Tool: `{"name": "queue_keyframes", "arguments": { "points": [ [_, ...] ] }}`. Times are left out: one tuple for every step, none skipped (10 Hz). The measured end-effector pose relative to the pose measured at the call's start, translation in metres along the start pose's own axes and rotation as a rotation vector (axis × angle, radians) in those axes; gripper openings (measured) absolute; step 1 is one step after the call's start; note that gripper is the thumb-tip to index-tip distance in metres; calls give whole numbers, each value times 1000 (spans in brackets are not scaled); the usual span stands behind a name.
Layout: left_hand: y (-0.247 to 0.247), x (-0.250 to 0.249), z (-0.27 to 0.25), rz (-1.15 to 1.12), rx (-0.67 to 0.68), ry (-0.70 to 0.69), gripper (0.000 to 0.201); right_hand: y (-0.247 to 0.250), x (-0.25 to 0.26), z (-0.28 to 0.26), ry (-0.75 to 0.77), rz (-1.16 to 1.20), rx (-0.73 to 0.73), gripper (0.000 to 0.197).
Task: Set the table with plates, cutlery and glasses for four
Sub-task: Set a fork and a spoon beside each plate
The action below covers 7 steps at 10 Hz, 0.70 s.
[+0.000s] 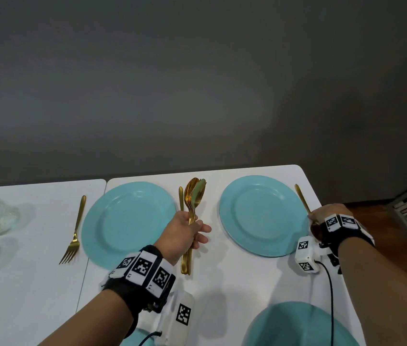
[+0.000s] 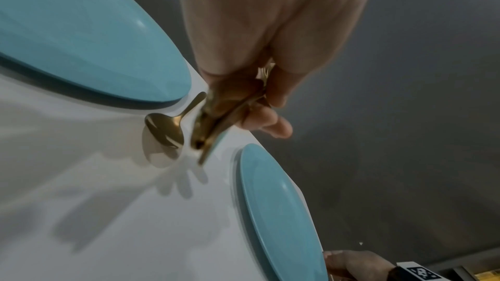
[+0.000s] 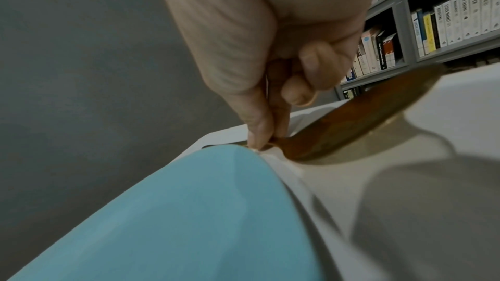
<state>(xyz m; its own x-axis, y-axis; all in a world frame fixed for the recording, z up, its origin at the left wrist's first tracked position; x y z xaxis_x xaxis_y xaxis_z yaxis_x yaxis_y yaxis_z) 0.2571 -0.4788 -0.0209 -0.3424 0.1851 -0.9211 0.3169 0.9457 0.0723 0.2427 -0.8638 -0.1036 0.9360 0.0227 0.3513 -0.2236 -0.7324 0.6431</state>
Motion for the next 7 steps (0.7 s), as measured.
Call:
{"name": "queue_keyframes", "arguments": {
  "points": [
    [-1, 0, -1, -20, -3, 15, 10, 5, 0, -12, 4, 16, 3, 43],
    [-2, 1, -2, -54, -9, 54, 18, 6, -1, -17, 14, -10, -4, 41],
    [1, 0, -1, -70, -20, 79, 18, 6, 7, -17, 52, -198, -50, 37],
    [19, 0, 3, -65, -33, 66, 19, -8, 28, -32, 43, -431, -162, 32],
    [20, 3, 4, -61, -28, 70, 30, -8, 36, -40, 57, -629, -297, 33],
    [17, 5, 5, -66, -23, 69, 32, -4, 44, -48, 136, -676, -358, 32],
    [14, 5, 4, -85, -13, 73, 30, -8, 60, -73, 302, -512, -373, 26]
  ]
}}
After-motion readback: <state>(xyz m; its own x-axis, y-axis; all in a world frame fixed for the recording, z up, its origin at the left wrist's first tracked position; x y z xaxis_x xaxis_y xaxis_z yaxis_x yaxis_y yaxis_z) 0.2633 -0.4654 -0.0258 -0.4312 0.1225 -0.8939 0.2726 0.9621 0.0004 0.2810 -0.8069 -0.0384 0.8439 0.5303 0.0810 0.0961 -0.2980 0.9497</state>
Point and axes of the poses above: each hand's wrist, its own z-axis towards the middle knuckle, its own y-axis out of the back of the hand, x = y × z, the point moved 3 cm from there along z, towards the middle knuckle, and after that the axes turned 12 degrees about -y, right-handed, at the moved point
